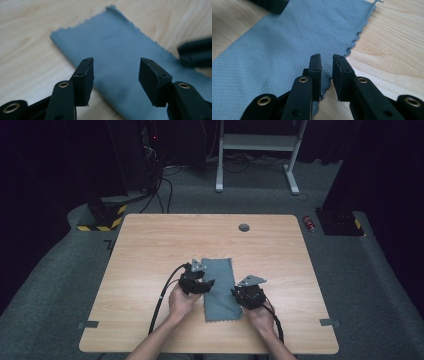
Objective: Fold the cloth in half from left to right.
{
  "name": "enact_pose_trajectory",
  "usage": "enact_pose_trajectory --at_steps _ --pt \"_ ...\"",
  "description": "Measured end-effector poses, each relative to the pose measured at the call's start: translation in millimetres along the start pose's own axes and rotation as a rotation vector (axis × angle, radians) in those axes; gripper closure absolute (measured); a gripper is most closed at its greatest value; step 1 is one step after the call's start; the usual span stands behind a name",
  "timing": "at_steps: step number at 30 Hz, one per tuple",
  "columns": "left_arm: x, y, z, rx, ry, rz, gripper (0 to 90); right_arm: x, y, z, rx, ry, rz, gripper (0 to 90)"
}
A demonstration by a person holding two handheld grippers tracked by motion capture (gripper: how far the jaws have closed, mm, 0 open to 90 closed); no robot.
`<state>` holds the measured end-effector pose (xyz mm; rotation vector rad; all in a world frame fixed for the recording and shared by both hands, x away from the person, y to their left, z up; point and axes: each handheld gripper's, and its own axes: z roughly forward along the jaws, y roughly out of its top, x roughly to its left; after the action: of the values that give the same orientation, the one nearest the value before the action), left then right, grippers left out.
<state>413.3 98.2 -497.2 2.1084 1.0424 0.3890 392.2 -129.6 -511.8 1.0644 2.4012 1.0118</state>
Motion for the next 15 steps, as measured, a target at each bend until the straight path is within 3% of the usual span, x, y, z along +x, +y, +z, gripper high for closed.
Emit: enact_pose_trajectory --at_steps 4,6,11,14,15 --pt "-6.0 -18.2 1.3 0.03 0.007 -0.004 45.2 -5.3 1.4 9.6 0.022 -0.003 0.008 77.4" --pt "-6.7 -25.2 1.1 0.044 0.035 0.011 45.2 -8.2 3.0 11.1 0.022 -0.014 0.012 77.5" --pt "-5.6 -33.0 -5.9 0.031 0.066 -0.002 44.8 -16.7 8.0 16.3 0.021 -0.038 0.006 78.0" --pt "-11.6 -39.3 -15.6 0.004 0.026 -0.028 44.5 -17.6 11.5 17.2 0.037 -0.062 0.004 78.1" --pt "-15.1 -41.3 -18.6 0.0 0.018 -0.017 44.3 -17.1 11.1 16.4 0.037 -0.059 0.008 77.6"
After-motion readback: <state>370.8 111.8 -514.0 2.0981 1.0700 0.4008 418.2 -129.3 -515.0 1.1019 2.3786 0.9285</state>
